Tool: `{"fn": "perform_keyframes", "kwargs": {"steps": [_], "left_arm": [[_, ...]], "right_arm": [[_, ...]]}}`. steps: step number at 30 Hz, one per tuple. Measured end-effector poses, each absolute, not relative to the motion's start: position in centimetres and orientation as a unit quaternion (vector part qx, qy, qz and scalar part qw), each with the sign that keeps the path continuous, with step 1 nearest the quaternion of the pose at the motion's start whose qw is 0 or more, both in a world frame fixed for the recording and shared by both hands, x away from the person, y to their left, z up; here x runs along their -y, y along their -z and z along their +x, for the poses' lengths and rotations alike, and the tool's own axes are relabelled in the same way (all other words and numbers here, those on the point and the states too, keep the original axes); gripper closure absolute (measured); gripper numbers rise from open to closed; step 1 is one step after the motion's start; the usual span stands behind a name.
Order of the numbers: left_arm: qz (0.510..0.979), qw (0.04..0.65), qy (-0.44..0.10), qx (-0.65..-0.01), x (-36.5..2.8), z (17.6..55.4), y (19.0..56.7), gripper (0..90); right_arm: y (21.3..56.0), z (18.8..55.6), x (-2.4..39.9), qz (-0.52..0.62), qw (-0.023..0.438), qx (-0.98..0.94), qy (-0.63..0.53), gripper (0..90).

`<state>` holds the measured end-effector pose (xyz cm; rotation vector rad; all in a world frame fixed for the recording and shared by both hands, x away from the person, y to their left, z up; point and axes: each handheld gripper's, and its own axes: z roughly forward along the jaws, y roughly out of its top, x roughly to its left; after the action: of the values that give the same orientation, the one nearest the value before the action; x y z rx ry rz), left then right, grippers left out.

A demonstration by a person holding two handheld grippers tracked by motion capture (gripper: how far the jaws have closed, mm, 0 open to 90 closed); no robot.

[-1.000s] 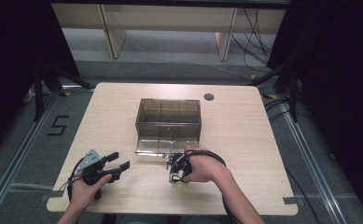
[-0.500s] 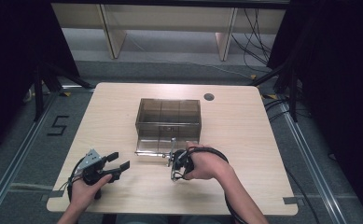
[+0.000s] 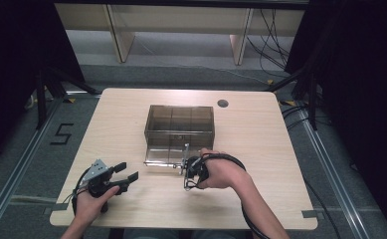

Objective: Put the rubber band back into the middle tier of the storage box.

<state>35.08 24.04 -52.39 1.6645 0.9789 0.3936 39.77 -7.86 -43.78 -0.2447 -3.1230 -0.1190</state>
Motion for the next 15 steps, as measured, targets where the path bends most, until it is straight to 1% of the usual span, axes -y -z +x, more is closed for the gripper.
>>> {"fn": "perform_keyframes", "kwargs": {"steps": [3,4,8,11,15], "left_arm": [[0.704,0.552,-0.167,-0.414,-24.05,35.08,52.39,30.1],[0.704,0.553,-0.166,-0.413,-24.05,35.09,52.40,30.1],[0.704,0.553,-0.167,-0.414,-24.04,35.08,52.39,30.1],[0.704,0.552,-0.166,-0.414,-24.04,35.08,52.39,30.1],[0.704,0.553,-0.166,-0.414,-24.03,35.08,52.39,30.1]], "right_arm": [[43.52,39.86,7.98,-0.079,-0.001,0.996,0.038,86.0],[43.48,40.08,7.98,-0.062,-0.003,0.997,0.040,86.0],[43.19,40.00,8.16,-0.083,0.000,0.996,0.038,86.0],[43.11,40.22,8.22,-0.067,-0.004,0.997,0.041,86.0],[42.98,40.24,8.39,-0.085,-0.003,0.996,0.039,86.0]]}}
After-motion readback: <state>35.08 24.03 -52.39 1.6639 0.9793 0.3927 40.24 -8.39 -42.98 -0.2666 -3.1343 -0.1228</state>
